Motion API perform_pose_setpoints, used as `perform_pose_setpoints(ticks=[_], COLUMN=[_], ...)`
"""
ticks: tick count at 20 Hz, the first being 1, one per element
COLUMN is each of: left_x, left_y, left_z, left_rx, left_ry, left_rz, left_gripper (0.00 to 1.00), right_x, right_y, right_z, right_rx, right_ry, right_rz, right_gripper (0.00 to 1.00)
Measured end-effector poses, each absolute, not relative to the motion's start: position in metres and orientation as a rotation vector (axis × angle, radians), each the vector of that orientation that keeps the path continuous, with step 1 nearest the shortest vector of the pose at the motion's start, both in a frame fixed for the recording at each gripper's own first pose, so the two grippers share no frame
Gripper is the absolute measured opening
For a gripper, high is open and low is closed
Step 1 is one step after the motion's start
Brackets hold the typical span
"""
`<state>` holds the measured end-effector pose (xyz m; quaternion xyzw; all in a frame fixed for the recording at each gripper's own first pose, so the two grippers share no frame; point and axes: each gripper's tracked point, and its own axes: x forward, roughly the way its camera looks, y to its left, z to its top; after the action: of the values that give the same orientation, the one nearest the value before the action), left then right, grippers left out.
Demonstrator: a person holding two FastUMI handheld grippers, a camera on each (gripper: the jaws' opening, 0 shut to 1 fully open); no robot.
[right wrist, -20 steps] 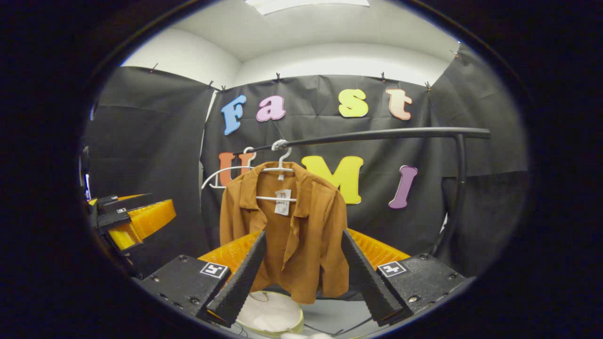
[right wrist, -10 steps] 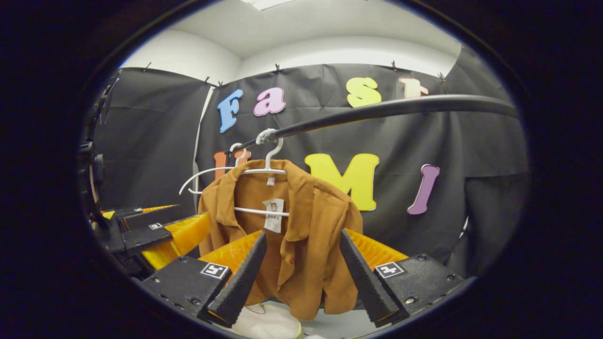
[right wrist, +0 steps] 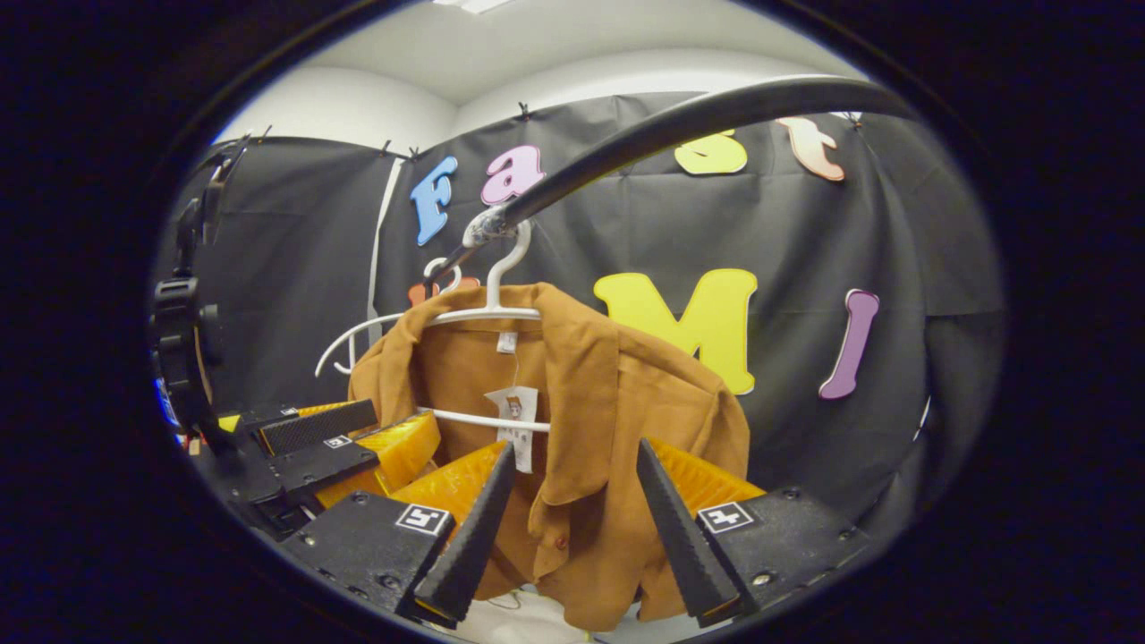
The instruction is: Grasp the clothes on the hanger with both hands and then place them into the laundry hamper below.
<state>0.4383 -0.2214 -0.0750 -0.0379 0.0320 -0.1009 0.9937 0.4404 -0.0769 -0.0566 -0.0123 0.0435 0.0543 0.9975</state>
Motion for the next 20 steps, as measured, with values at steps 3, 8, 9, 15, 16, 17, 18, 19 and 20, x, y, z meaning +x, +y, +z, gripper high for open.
perform_pose_setpoints(ticks=[3,8,9,15,16,17,18,19,20], left_x=[0.457,0.463,0.465,0.484,0.487,0.489,0.488,0.485,0.484], left_y=[-0.220,-0.222,-0.222,-0.215,-0.216,-0.214,-0.212,-0.209,-0.203], left_z=[-0.081,-0.094,-0.094,-0.105,-0.105,-0.108,-0.113,-0.117,-0.120], left_rx=[-0.093,-0.062,-0.055,-0.039,-0.034,-0.031,-0.034,-0.035,-0.036], left_ry=[0.079,0.073,0.070,0.084,0.095,0.107,0.117,0.128,0.131], left_rz=[-0.174,-0.175,-0.173,-0.139,-0.133,-0.127,-0.128,-0.119,-0.108], left_gripper=[1.00,1.00,1.00,0.93,0.81,0.69,0.56,0.44,0.35], right_x=[0.459,0.478,0.484,0.504,0.508,0.511,0.511,0.511,0.509], right_y=[-0.070,-0.073,-0.076,-0.091,-0.091,-0.092,-0.095,-0.097,-0.095], right_z=[-0.064,-0.094,-0.097,-0.102,-0.102,-0.101,-0.100,-0.100,-0.101], right_rx=[-0.081,-0.053,-0.038,0.035,0.037,0.039,0.046,0.056,0.068], right_ry=[0.077,0.137,0.151,0.171,0.170,0.167,0.162,0.154,0.160], right_rz=[0.095,0.095,0.092,0.101,0.103,0.111,0.107,0.109,0.136], right_gripper=[0.85,0.84,0.81,0.63,0.58,0.47,0.41,0.24,0.15])
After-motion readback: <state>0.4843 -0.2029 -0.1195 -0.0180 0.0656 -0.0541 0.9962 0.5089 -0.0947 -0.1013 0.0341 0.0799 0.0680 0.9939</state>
